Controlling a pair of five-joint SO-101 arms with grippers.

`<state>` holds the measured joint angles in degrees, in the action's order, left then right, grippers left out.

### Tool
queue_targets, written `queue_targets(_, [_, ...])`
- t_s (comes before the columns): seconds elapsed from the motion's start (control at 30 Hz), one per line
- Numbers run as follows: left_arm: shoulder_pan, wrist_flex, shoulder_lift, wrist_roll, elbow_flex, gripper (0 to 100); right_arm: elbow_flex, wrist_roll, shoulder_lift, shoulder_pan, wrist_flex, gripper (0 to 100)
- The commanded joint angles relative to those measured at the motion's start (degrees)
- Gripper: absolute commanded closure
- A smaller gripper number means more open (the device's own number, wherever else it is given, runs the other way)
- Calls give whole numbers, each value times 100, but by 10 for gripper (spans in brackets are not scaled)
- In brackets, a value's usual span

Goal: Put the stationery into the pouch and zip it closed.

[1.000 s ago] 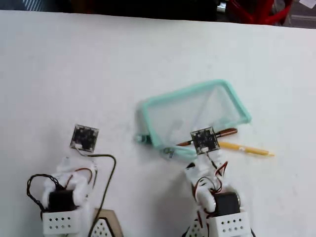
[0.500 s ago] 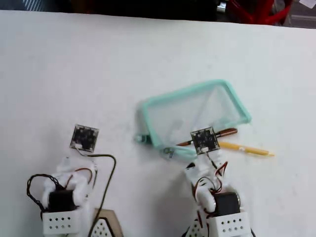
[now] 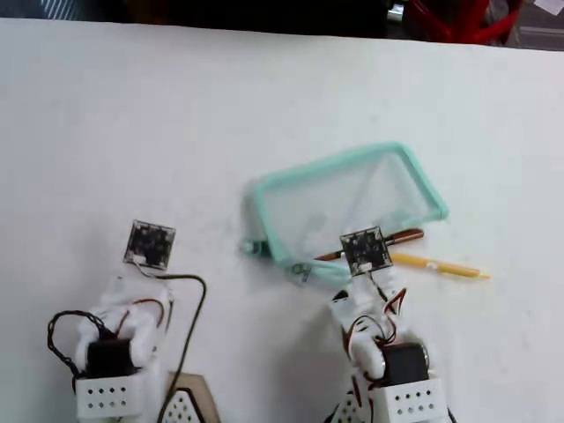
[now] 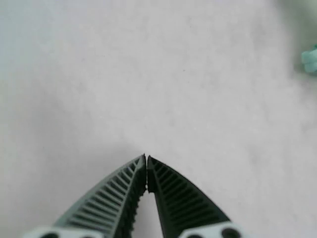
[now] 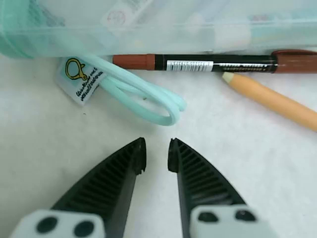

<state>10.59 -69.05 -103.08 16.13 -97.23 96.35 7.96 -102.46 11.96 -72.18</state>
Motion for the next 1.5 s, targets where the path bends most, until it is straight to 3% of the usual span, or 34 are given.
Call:
queue_targets(0.0, [338,290,-31,-62,53,976,9,26,-75,-4,382,890])
queue_targets(0.07, [620,290,-31,-62,167,976,-141,413,-75,-110,769,832])
queue_targets(0.2, [892,290,-31,-26,220,976,-527,2110,-75,84,1253,642])
queue_targets(0.33, [910,255,-31,-18,246,976,-510,2136,-75,101,1710,526])
queue_targets(0.43, [910,246,-31,-18,220,976,-536,2092,-75,-22,1560,548])
queue_targets(0.5, [919,246,-31,-18,237,976,-712,2462,-75,-101,1402,587])
queue_targets(0.77, [1727,255,-31,-62,343,976,-2593,3235,4,769,418,898])
queue_targets(0.97, [1868,185,-31,-9,404,956,-3622,3305,1745,1349,-4,844])
queue_targets(1.2, [1868,-35,-31,501,316,767,-5767,3297,5270,2730,-426,833])
queue_targets(1.33, [1877,9,-31,519,316,768,-6971,3288,7178,3451,-901,830])
queue_targets(1.47, [2369,105,-31,510,343,789,-7912,3288,8769,3521,-813,829])
